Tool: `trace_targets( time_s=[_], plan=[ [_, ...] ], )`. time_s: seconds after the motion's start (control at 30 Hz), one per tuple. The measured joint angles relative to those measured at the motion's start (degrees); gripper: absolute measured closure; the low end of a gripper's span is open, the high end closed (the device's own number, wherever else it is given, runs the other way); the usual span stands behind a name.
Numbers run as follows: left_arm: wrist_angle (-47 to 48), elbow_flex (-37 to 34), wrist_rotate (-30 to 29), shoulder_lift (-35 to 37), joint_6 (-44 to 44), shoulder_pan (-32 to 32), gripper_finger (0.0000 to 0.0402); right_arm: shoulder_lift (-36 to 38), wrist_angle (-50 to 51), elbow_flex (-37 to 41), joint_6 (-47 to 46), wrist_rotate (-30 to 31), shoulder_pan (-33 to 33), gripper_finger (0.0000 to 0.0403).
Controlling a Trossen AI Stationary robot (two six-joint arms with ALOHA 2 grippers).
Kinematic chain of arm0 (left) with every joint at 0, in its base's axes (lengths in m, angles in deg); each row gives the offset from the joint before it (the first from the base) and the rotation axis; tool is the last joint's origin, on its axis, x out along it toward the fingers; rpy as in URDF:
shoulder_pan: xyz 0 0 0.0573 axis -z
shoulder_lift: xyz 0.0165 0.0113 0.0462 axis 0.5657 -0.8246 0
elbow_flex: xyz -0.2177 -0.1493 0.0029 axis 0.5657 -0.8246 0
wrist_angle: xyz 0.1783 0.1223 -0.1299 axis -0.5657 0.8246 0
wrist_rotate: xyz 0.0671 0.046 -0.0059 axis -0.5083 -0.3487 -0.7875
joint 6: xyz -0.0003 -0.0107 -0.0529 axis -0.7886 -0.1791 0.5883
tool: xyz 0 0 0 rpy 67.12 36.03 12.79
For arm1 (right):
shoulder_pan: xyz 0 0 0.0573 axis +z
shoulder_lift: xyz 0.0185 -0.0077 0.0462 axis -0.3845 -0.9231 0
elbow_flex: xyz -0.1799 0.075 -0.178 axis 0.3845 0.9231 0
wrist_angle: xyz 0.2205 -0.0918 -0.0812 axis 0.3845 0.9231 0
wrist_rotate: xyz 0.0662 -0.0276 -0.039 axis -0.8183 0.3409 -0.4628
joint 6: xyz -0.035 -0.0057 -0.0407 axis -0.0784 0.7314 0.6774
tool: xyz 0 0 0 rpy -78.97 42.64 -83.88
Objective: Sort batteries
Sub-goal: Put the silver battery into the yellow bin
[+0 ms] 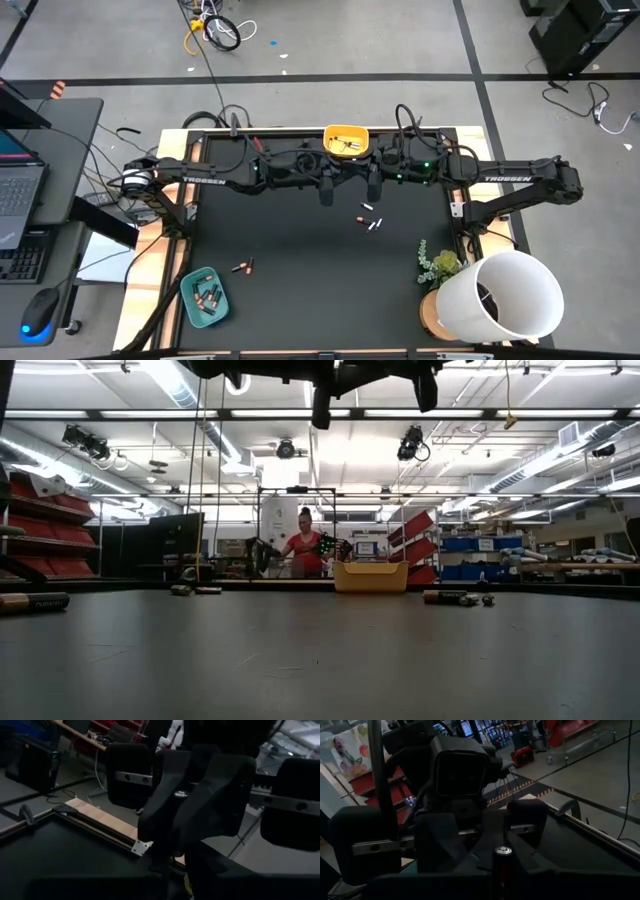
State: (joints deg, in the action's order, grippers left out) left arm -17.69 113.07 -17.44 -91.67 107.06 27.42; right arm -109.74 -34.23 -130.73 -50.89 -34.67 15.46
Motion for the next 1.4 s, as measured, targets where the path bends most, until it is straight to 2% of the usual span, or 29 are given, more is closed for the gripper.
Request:
trace_targets(
  time_s=[0.27, 0.43, 0.53, 0.67, 0.87, 1.0, 1.13, 1.23, 1.4],
  plan=[
    [5.7, 0.0, -2.8, 0.1, 5.1, 0.0, 0.0261, -0.1, 2.4, 0.1, -0.8, 1.3, 0.0, 0.0384],
    [11.1, 0.0, -2.9, 0.1, 6.9, -0.1, 0.024, -0.1, 3.2, 0.1, -1.9, 1.4, -0.9, 0.0384],
    [15.2, 0.0, -1.9, 1.0, 8.7, -0.1, 0.0239, -0.1, 3.2, 0.1, -1.9, 1.3, -1.7, 0.0384],
    [26.7, 0.0, -2.0, 4.1, 9.6, -0.1, 0.0243, -0.1, 3.4, 0.1, -2.5, 1.0, -2.9, 0.0384],
    [40.6, 0.0, -10.0, 12.3, 4.4, -0.1, 0.0256, -1.6, 5.0, 0.1, -3.0, -0.2, -4.8, 0.0384],
    [43.8, 0.0, -13.5, 16.4, -1.0, -0.6, 0.0267, -5.7, 4.3, 0.1, -4.2, -3.3, -7.3, 0.0384],
    [48.2, 0.0, -13.8, 19.1, -5.3, -2.5, 0.0276, -10.9, 2.8, 0.1, -8.6, -3.7, -11.0, 0.0384],
    [47.8, -1.5, -13.5, 20.6, -9.9, -3.9, 0.0285, -14.6, 1.9, 0.1, -12.5, -3.8, -14.0, 0.0384],
    [40.4, -5.9, -4.2, 21.1, -13.0, -8.1, 0.0307, -19.4, 2.7, -2.4, -14.9, -6.1, -18.1, 0.0384]
  ],
)
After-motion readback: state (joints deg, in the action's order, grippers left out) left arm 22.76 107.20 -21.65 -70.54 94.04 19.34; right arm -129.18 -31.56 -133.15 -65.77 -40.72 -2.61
